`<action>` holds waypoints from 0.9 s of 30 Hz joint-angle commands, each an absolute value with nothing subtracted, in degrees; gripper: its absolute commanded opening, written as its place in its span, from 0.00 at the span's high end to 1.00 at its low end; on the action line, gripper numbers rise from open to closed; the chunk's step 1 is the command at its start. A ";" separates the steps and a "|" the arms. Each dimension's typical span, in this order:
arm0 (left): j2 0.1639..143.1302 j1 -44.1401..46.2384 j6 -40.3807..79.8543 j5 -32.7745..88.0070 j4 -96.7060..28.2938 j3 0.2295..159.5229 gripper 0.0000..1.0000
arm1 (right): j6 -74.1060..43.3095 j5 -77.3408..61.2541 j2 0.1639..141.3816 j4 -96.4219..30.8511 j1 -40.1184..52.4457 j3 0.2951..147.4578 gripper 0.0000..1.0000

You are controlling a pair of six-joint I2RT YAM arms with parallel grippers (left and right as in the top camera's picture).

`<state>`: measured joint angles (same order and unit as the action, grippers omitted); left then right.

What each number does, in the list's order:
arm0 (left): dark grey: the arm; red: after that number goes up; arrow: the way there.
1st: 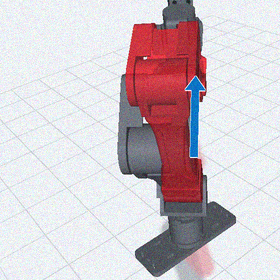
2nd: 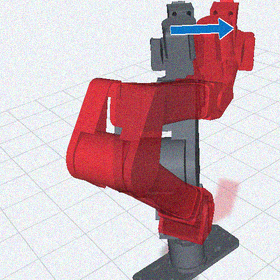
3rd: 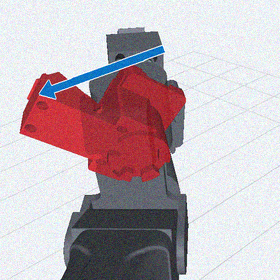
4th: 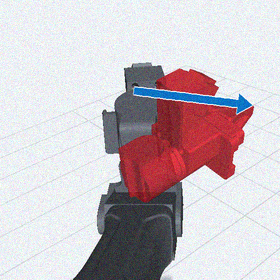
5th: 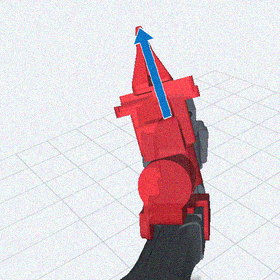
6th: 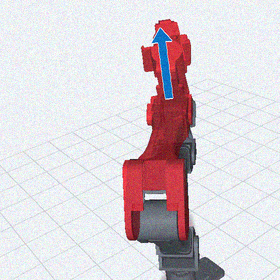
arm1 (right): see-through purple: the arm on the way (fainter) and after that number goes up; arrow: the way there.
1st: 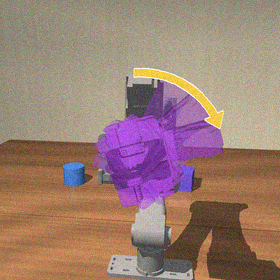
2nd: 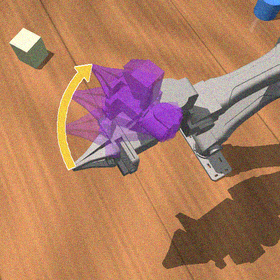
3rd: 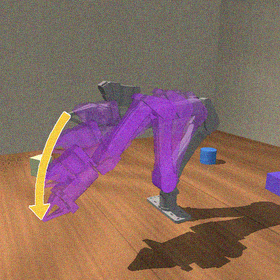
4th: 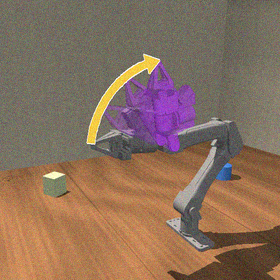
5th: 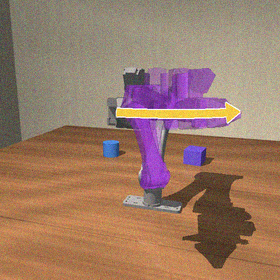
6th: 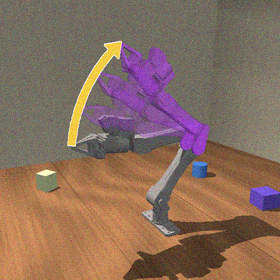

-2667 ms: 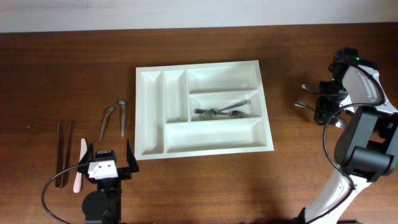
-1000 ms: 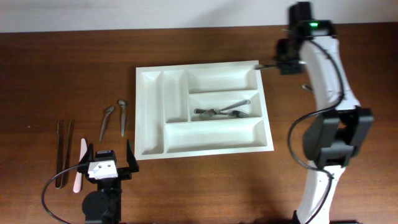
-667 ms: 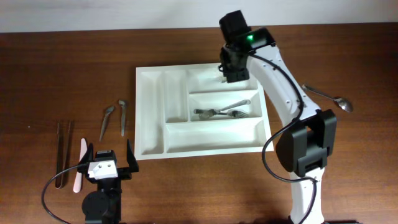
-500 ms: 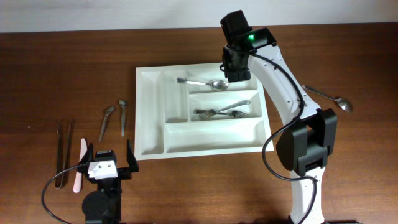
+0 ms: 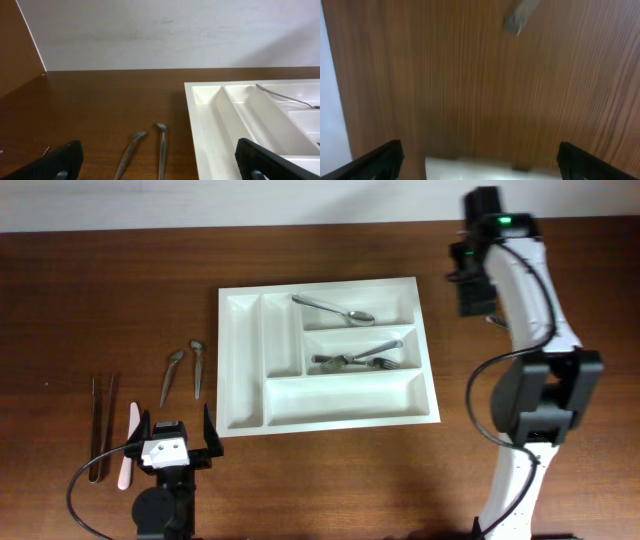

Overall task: Pack container
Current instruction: 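Return the right gripper and grasp the last spoon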

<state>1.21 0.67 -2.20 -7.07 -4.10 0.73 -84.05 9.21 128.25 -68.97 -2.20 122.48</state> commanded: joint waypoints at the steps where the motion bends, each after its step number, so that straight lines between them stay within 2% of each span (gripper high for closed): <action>1: 0.78 0.30 -2.87 -7.09 -4.32 0.60 0.01 | -77.14 10.96 129.84 -69.52 -6.28 123.04 0.01; 6: 0.78 0.30 -2.87 -7.09 -4.32 0.58 0.01 | -80.09 7.18 133.67 -69.80 -10.31 123.04 0.01; 11: 0.78 0.30 -2.87 -7.09 -4.29 0.60 0.01 | -89.89 3.29 137.47 -70.46 -12.23 123.04 0.01; 17: 0.78 0.30 -2.87 -7.09 -4.32 0.60 0.01 | -96.57 6.48 138.76 -68.97 -13.15 123.04 0.01; 27: 0.78 0.30 -2.87 -7.09 -4.32 0.58 0.01 | -98.00 8.21 140.00 -68.82 -17.80 123.02 0.01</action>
